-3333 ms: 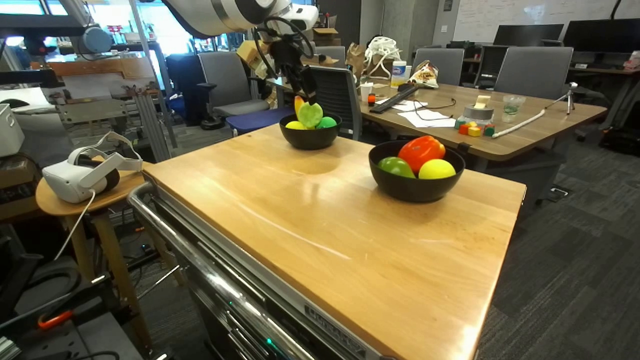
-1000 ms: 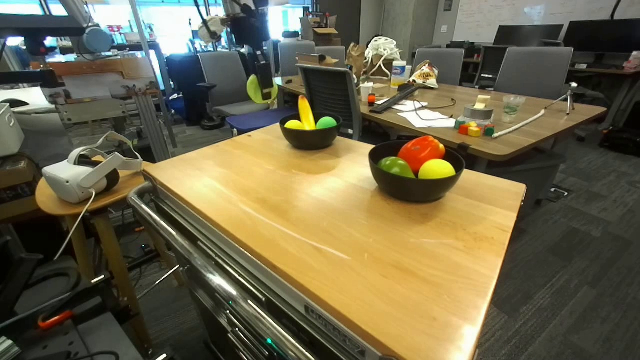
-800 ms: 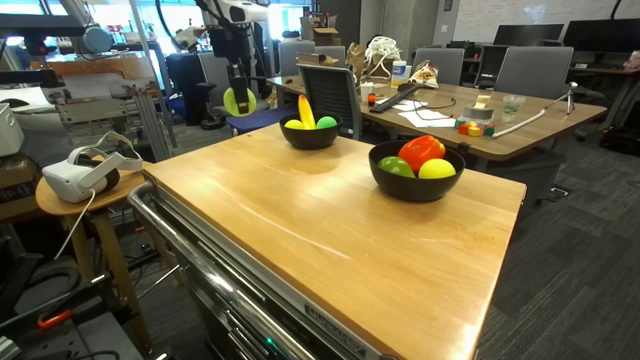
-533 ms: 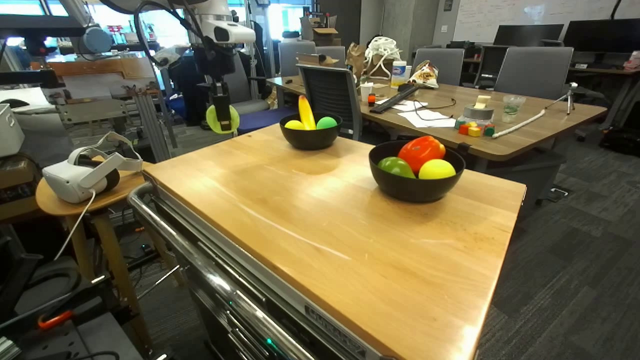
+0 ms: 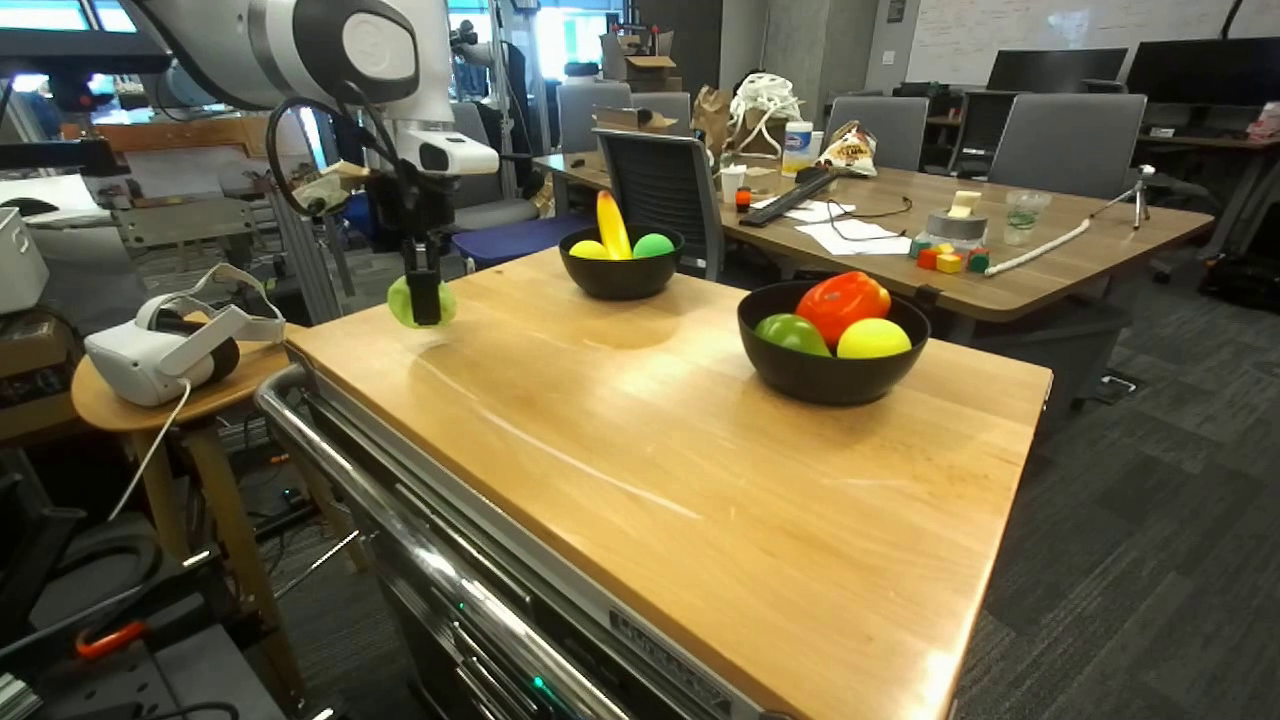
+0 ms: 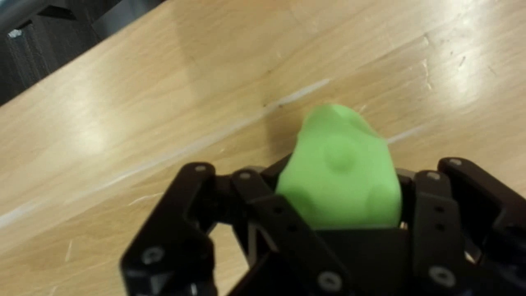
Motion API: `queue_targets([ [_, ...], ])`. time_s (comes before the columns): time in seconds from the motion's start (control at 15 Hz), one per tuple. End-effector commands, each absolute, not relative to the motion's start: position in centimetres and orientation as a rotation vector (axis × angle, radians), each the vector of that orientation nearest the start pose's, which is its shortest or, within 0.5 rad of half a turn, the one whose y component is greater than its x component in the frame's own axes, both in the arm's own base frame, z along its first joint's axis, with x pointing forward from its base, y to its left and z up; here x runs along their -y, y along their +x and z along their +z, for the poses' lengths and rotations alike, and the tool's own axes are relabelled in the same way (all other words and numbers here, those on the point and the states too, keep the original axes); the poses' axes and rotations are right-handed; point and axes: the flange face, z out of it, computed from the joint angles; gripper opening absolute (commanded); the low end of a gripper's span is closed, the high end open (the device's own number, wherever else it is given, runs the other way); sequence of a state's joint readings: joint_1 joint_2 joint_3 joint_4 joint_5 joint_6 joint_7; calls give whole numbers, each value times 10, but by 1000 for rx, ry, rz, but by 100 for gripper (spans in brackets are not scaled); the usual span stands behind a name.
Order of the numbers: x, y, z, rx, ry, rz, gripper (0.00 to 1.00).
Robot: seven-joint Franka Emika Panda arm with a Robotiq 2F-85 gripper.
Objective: Remove the fruits and vegetables from the black bowls and place them on the countertop
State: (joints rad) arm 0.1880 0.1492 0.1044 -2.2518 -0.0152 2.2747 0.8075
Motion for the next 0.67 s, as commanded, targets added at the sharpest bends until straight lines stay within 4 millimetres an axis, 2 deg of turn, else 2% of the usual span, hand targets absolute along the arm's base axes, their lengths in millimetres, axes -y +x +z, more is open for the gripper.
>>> queue_targets([
  [0.0, -159, 496, 280, -715, -3096, 189, 28],
  [0.13, -161, 495, 282, -669, -3112, 177, 41],
  [0.27, -164, 497, 293, -617, -3126, 138, 58],
  [0.47, -169, 499, 318, -550, -3134, 78, 81],
  [0.6, -171, 503, 342, -491, -3159, -36, 95],
])
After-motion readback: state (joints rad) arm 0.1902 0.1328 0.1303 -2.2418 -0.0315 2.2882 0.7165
